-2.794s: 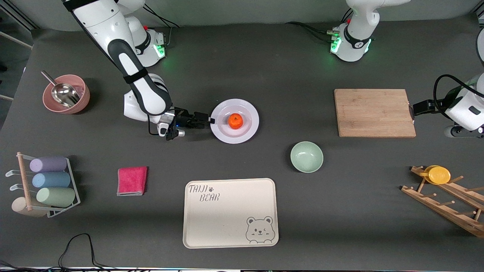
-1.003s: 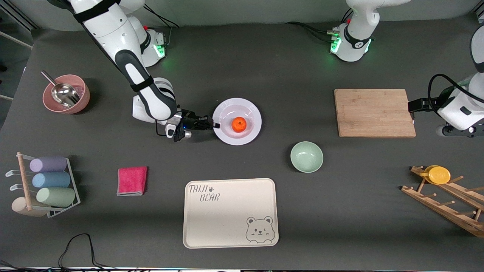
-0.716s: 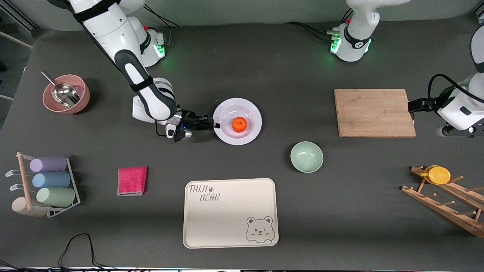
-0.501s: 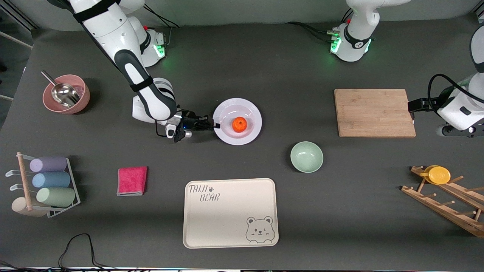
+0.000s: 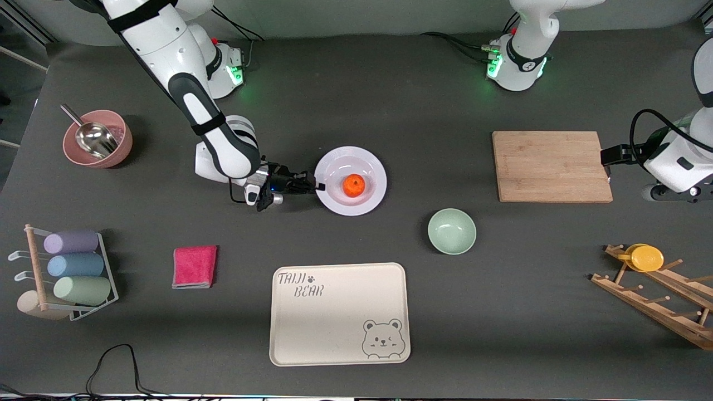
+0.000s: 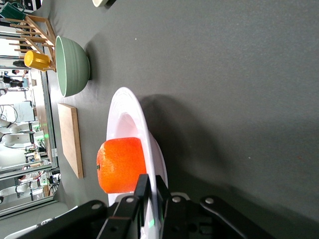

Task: Place orange and plate with both arms
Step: 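Drag the plate with the right gripper toward the bear tray, then slide the plate onto the bear tray with the right gripper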

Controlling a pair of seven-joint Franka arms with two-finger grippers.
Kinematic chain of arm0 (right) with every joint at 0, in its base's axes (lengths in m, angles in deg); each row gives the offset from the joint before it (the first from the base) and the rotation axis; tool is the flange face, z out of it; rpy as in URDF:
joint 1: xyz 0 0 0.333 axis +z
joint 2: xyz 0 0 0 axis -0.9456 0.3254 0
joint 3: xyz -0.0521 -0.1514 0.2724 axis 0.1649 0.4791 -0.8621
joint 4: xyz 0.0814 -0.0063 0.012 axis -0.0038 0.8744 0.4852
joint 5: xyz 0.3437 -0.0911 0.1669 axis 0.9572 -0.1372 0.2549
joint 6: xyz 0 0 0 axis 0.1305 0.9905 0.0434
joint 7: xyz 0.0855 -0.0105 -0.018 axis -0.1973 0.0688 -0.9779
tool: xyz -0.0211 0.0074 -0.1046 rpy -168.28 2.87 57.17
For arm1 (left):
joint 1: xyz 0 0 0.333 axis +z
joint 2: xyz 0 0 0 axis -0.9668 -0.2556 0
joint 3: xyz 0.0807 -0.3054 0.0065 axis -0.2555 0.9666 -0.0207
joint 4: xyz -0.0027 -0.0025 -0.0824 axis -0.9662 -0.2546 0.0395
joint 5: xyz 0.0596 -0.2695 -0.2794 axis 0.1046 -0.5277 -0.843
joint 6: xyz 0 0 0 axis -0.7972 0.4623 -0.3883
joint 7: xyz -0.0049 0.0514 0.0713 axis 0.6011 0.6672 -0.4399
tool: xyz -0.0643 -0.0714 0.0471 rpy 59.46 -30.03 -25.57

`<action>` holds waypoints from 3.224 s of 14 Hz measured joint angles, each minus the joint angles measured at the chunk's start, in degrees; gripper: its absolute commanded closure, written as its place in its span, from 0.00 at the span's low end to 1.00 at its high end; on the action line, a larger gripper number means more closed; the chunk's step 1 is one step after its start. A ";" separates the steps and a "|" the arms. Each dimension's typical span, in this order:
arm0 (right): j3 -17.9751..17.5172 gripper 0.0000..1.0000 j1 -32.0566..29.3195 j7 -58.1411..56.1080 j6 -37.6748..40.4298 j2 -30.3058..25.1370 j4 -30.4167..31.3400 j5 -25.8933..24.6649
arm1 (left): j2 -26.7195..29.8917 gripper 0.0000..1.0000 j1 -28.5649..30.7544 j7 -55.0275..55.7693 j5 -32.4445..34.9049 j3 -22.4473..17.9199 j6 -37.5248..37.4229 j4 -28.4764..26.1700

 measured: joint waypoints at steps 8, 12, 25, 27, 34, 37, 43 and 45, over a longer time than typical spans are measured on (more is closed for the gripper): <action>-1.11 1.00 0.07 8.07 -1.41 -0.29 -4.46 0.05 | -0.03 0.00 0.00 0.06 0.00 0.01 -0.58 0.00; -1.18 1.00 0.08 10.97 -1.56 -0.31 -6.39 0.05 | -0.03 0.00 0.00 0.06 0.00 0.02 -0.70 0.00; -0.30 1.00 -0.23 31.13 -2.21 3.11 -22.93 -13.35 | -0.03 0.00 0.00 0.06 0.00 0.00 -0.77 0.00; 0.13 1.00 -1.18 31.13 -2.23 5.64 -26.71 -14.68 | -0.03 0.00 0.00 0.06 0.00 0.00 -0.77 0.00; 0.25 1.00 -4.21 38.38 -1.08 13.66 -43.17 -27.11 | -0.05 0.00 0.00 0.04 0.00 0.00 -0.77 0.00; 0.28 1.00 -4.64 45.79 -1.02 16.93 -48.88 -38.15 | -0.07 0.00 0.00 0.04 0.00 0.03 -0.80 -0.01; 0.50 1.00 -7.33 45.97 2.98 22.98 -56.04 -39.70 | -0.11 0.00 0.00 0.04 0.00 0.07 -0.80 -0.01; 0.50 1.00 -7.58 45.97 3.44 24.38 -57.47 -39.94 | -0.23 0.00 0.00 0.04 0.00 0.07 -0.80 -0.01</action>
